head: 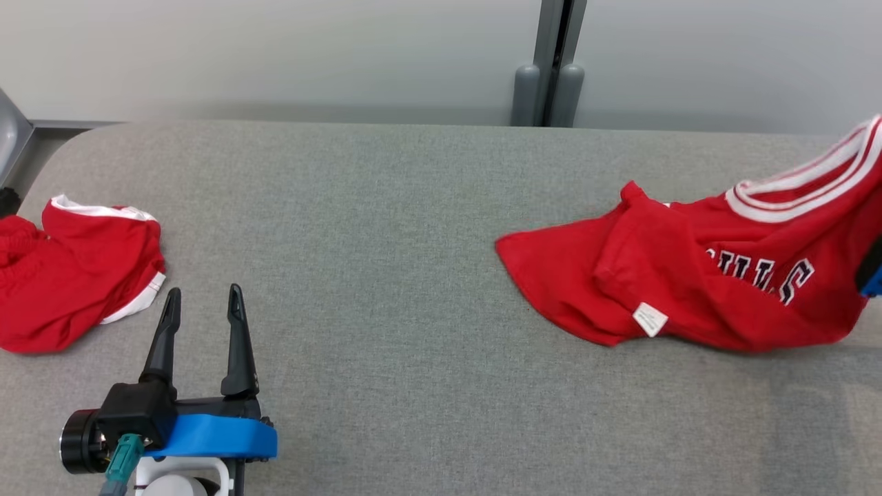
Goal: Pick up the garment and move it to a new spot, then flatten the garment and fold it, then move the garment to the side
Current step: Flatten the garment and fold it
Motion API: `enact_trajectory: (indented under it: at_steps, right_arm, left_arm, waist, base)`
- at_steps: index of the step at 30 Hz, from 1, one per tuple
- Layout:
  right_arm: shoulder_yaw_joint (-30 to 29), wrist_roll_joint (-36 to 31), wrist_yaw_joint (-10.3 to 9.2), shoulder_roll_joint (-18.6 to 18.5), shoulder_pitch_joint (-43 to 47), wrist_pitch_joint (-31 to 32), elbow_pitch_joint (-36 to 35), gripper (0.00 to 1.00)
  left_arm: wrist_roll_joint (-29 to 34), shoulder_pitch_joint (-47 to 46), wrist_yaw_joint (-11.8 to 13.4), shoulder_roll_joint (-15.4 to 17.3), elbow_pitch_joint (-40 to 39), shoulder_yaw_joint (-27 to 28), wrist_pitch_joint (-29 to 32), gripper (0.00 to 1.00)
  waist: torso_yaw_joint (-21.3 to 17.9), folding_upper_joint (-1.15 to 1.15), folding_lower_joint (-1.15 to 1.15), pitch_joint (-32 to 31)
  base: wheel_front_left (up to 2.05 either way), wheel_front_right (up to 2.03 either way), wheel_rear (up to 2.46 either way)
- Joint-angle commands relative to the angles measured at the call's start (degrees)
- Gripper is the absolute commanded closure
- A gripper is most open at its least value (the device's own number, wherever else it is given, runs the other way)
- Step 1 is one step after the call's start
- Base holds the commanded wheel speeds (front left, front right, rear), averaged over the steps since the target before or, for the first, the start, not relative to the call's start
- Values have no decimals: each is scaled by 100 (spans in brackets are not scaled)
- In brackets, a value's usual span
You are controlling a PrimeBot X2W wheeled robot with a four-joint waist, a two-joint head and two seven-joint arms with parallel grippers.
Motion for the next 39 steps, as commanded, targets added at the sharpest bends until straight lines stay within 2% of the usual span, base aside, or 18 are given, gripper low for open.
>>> enact_trajectory:
  at_steps: [1,4,9,15,21,26,31,34,36,39]
  right_arm:
    - [-62,-37,1,25,112,-29,-209,100]
    - [-78,-69,1,269,253,-28,-696,100]
    - [251,-165,1,825,541,-27,-1549,100]
    - [1027,-140,1,1543,765,-27,-2274,100]
    - [2031,33,1,2229,953,-27,-2450,100]
    - [2814,231,1,2427,1118,-27,-2385,100]
    - [3979,797,1,2418,1323,-27,-2598,100]
    - [4459,1039,1,2422,1394,-28,-2564,99]
    - [4691,1170,1,2422,1389,-28,-2582,0]
    - [4832,1226,1,2420,1346,-28,-2649,0]
  left_arm:
    - [19,50,31,1,-27,-2,-15,0]
    - [-3,130,32,-1,-31,24,-15,0]
    - [-51,226,42,-8,-42,9,-15,0]
    - [-102,242,62,-11,-77,-18,-15,0]
    - [-158,197,77,-16,-40,-96,-15,0]
    - [-214,89,44,-18,60,-180,-15,0]
    - [-301,72,71,-20,124,-275,-15,0]
    - [-330,42,98,-19,160,-292,-15,0]
    - [-352,52,111,-20,174,-291,-15,0]
    - [-346,87,124,-20,197,-261,-15,0]
  waist:
    - [-40,0,1,-68]
    - [-46,0,1,-174]
    - [-2,0,1,-344]
    - [189,0,1,-382]
    - [472,0,1,-333]
    - [753,0,1,-296]
    - [927,0,1,-251]
    - [962,0,1,-236]
    - [943,0,1,-234]
    - [848,0,1,-245]
  base:
    - [0,0,0]
    - [0,0,0]
    - [0,0,0]
    - [0,0,0]
    - [0,0,0]
    - [0,0,0]
    - [0,0,0]
    - [0,0,0]
    - [0,0,0]
    - [0,0,0]
